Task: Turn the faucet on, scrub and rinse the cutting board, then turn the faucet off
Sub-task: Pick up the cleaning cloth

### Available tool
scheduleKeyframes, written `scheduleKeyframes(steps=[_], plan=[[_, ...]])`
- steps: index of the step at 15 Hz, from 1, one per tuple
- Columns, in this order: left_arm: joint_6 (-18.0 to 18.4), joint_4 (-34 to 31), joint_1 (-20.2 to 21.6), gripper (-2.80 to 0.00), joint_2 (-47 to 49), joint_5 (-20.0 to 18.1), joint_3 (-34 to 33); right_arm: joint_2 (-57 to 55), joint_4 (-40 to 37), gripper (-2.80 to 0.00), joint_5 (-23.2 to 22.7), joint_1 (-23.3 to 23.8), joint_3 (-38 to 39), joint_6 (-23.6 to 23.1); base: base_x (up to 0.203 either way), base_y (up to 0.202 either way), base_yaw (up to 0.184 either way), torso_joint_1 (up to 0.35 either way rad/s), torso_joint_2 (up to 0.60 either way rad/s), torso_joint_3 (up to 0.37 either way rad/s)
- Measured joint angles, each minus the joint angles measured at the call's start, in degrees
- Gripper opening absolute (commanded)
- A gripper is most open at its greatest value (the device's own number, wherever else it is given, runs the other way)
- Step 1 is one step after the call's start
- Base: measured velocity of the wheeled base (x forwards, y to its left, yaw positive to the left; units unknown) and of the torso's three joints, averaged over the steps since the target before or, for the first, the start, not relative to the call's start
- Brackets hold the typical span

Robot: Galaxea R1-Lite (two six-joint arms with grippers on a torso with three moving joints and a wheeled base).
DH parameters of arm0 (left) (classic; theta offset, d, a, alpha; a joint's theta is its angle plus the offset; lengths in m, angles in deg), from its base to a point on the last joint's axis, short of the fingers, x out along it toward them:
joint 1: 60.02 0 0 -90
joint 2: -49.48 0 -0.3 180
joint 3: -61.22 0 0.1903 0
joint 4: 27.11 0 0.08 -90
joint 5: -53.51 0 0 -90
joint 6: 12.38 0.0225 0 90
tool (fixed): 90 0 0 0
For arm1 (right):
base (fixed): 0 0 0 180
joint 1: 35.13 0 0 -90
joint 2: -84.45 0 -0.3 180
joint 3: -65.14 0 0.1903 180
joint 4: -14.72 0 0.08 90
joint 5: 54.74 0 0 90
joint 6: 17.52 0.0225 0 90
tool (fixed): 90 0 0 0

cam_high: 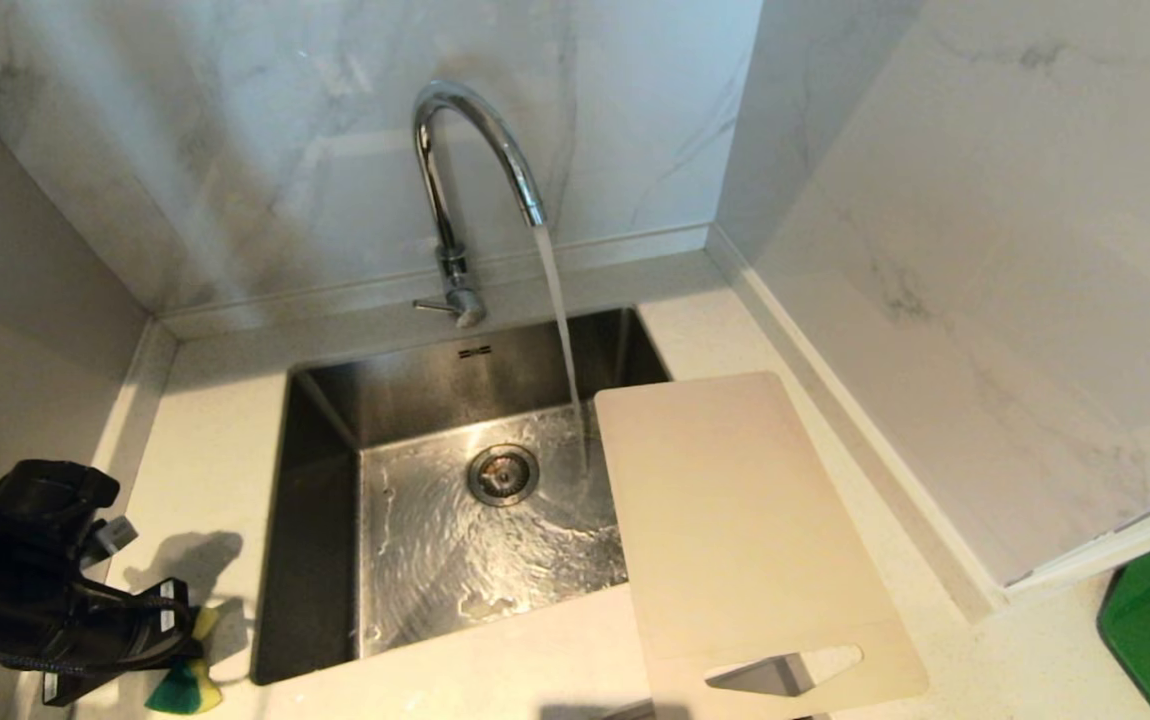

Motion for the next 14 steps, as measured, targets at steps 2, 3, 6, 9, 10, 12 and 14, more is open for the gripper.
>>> scheduleKeyframes(steps=[2, 3, 6, 9, 10, 12, 14], plan=[[0.8, -0.18, 0.02, -2.8, -1.25, -0.76, 0.04, 0.0, 0.01, -2.8, 0.0, 0.0, 0.0, 0.01, 0.0, 0.0, 0.0, 0.0, 0.0, 0.0], [0.83, -0.28, 0.04, -2.8, -1.95, -0.8, 0.12, 0.0, 0.02, -2.8, 0.0, 0.0, 0.0, 0.01, 0.0, 0.0, 0.0, 0.0, 0.0, 0.0], [1.73, -0.43, 0.22, -2.8, -4.78, -0.74, 0.52, 0.0, 0.01, -2.8, 0.0, 0.0, 0.0, 0.01, 0.0, 0.0, 0.0, 0.0, 0.0, 0.0], [4.93, -0.81, 1.63, -2.8, -8.78, -0.46, 1.46, 0.0, 0.01, -2.8, 0.0, 0.0, 0.0, 0.01, 0.0, 0.0, 0.0, 0.0, 0.0, 0.0], [6.6, -1.2, 2.69, -2.8, -10.22, -0.46, 1.74, 0.0, 0.01, -2.8, 0.02, 0.0, 0.0, 0.01, 0.0, 0.0, 0.0, 0.0, 0.0, 0.0], [10.91, -2.16, 5.7, -2.8, -13.16, -0.43, 2.53, 0.0, 0.01, -2.8, 0.0, 0.0, 0.0, -0.02, 0.0, 0.0, 0.0, 0.0, 0.0, 0.0], [15.0, -2.45, 7.76, -2.8, -15.7, -0.43, 2.86, 0.0, 0.01, -2.8, 0.0, 0.0, 0.0, -0.01, 0.0, 0.0, 0.0, 0.0, 0.0, 0.0]])
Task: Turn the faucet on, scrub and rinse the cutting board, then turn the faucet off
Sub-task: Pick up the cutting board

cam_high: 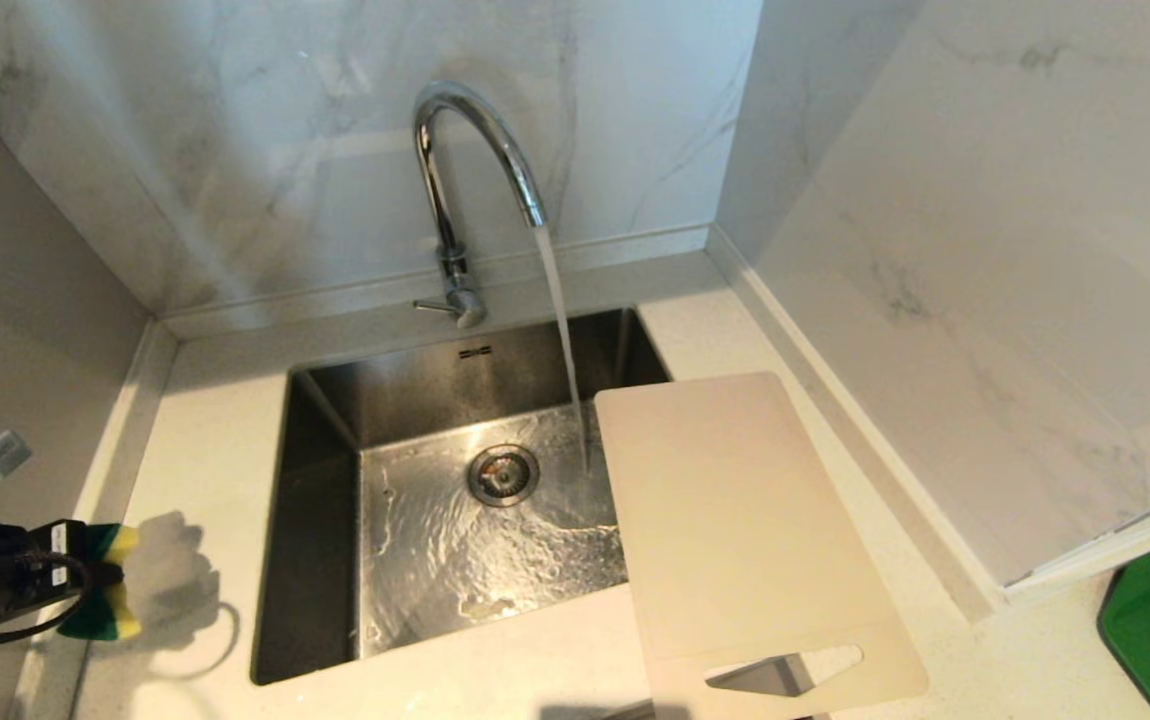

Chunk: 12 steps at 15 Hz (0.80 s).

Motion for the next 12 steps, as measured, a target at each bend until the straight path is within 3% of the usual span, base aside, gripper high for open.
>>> scheduleKeyframes(steps=[8, 12], plan=[[9.21, 0.66, 3.89, -2.8, -8.57, -0.12, 0.74, 0.0, 0.0, -2.8, 0.0, 0.0, 0.0, 0.0, 0.0, 0.0, 0.0, 0.0, 0.0, 0.0], [9.28, 0.77, 4.02, -2.8, -15.22, -2.06, -1.73, 0.0, -0.01, -2.8, 0.0, 0.0, 0.0, 0.02, 0.0, 0.0, 0.0, 0.0, 0.0, 0.0]])
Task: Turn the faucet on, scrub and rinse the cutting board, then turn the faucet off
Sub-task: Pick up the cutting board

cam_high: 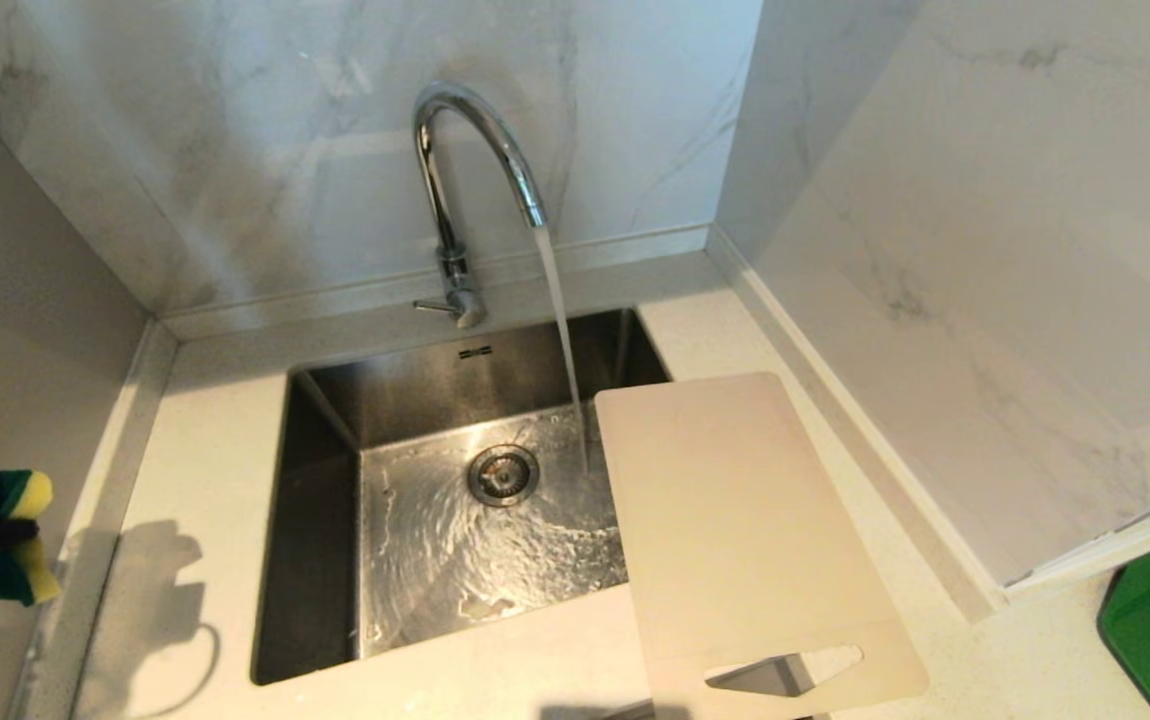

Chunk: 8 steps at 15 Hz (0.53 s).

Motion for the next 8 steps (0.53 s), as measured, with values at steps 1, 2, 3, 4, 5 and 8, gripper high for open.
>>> scheduleKeyframes(steps=[1, 2, 3, 4, 5, 8], plan=[[-0.96, 0.46, 0.02, -2.8, -0.89, 0.09, -0.7, 0.0, 0.0, -2.8, 0.01, 0.0, 0.0, 0.02, 0.0, 0.0, 0.0, 0.0, 0.0, 0.0], [-1.61, 1.03, 0.02, -2.8, -1.75, 0.13, -1.3, 0.0, -0.02, -2.8, 0.0, 0.0, 0.0, 0.0, 0.0, 0.0, 0.0, 0.0, 0.0, 0.0], [-1.66, 1.85, 0.02, -2.8, -2.71, 0.16, -2.1, 0.0, 0.0, -2.8, 0.0, 0.0, 0.0, 0.0, 0.0, 0.0, 0.0, 0.0, 0.0, 0.0], [-1.49, 3.34, -0.14, -2.8, -3.87, 0.13, -3.44, 0.0, 0.0, -2.8, 0.0, 0.0, 0.0, 0.0, 0.0, 0.0, 0.0, 0.0, 0.0, 0.0], [-0.99, 4.94, -0.64, -2.8, -4.92, 0.38, -4.92, 0.0, 0.06, -2.8, 0.0, 0.0, 0.0, 0.0, 0.0, 0.0, 0.0, 0.0, 0.0, 0.0], [-0.45, 8.87, -3.04, -2.8, -7.58, 4.46, -8.6, 0.0, 0.01, -2.8, 0.0, 0.0, 0.0, -0.02, 0.0, 0.0, 0.0, 0.0, 0.0, 0.0]])
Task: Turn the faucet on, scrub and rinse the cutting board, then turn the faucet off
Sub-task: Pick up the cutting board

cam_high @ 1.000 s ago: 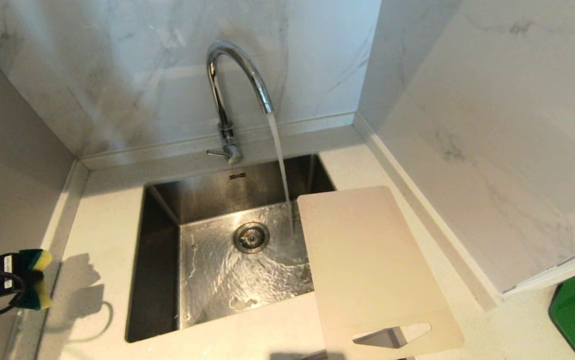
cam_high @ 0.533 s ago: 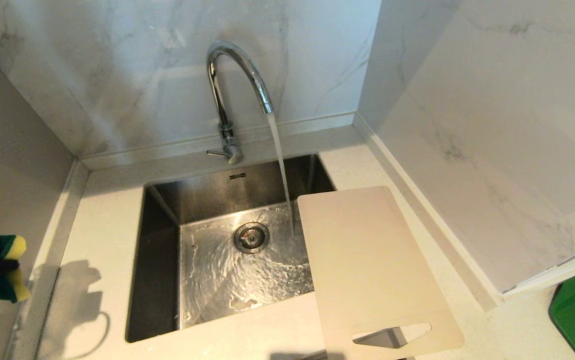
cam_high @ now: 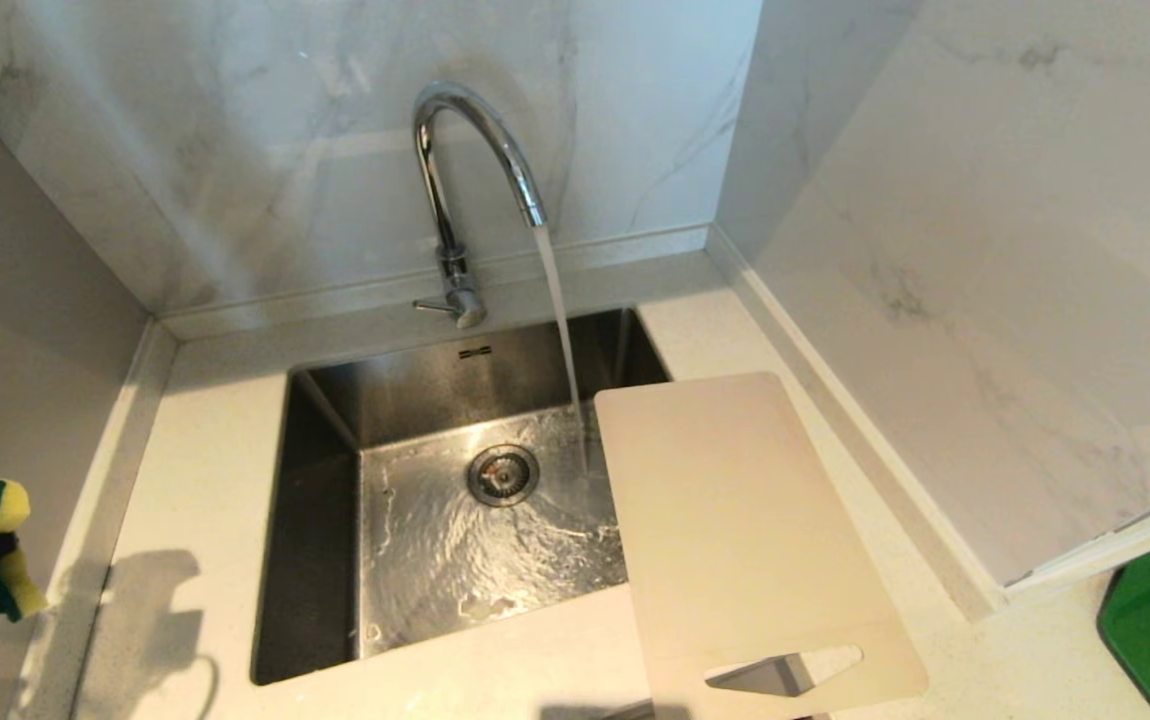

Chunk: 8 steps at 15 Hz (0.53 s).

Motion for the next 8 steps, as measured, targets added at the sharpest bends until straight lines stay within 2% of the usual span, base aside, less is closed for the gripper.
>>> scheduleKeyframes(steps=[3, 8], plan=[[0.09, 1.05, -1.49, -2.8, -3.72, 0.59, -3.63, 0.0, 0.02, -2.8, 0.0, 0.01, 0.0, 0.02, 0.0, 0.0, 0.0, 0.0, 0.0, 0.0], [0.09, 1.04, -1.42, -2.8, -8.59, 0.6, -5.34, 0.0, 0.02, -2.8, 0.0, 0.01, 0.0, 0.02, 0.0, 0.0, 0.0, 0.0, 0.0, 0.0]])
